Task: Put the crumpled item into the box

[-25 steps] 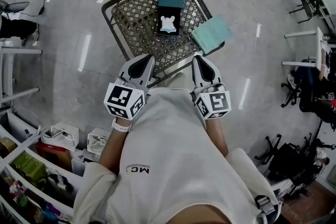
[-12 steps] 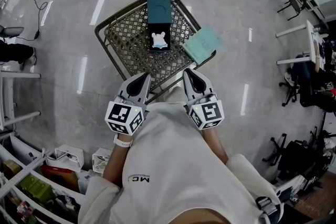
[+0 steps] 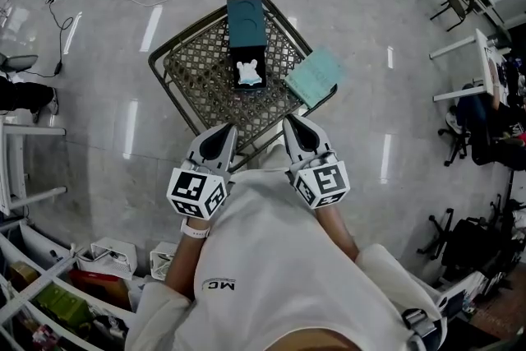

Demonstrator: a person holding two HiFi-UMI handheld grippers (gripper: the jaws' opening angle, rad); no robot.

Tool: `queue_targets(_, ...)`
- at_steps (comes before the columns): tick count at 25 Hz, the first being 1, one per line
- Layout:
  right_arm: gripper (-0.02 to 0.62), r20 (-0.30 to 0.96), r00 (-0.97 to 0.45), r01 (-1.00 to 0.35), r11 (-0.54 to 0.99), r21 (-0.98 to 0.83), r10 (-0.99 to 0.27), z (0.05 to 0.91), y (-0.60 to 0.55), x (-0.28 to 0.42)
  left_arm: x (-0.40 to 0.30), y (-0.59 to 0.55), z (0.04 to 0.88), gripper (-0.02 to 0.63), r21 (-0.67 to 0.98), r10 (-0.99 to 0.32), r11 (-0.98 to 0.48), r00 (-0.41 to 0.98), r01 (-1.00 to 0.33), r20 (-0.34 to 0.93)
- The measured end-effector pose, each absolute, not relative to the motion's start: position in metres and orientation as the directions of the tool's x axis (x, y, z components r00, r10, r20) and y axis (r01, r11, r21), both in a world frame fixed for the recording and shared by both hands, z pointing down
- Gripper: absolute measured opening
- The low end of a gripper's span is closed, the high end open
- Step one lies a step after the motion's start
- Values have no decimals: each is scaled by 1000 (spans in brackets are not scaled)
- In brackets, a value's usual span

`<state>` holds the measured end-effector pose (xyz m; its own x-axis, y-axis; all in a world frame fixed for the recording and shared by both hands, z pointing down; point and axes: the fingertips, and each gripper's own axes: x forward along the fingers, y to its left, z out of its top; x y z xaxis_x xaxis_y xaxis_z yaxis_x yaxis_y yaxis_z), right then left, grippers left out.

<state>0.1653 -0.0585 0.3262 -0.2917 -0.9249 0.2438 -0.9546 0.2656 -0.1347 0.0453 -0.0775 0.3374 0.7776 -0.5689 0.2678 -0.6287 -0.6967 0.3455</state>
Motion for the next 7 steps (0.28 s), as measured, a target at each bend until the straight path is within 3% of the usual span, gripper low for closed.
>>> queue_targets(7,28,243,-304,-951,278,-138,-921,325,-53,160,43,-71,337,25,340,-570,-700,778,-628,264)
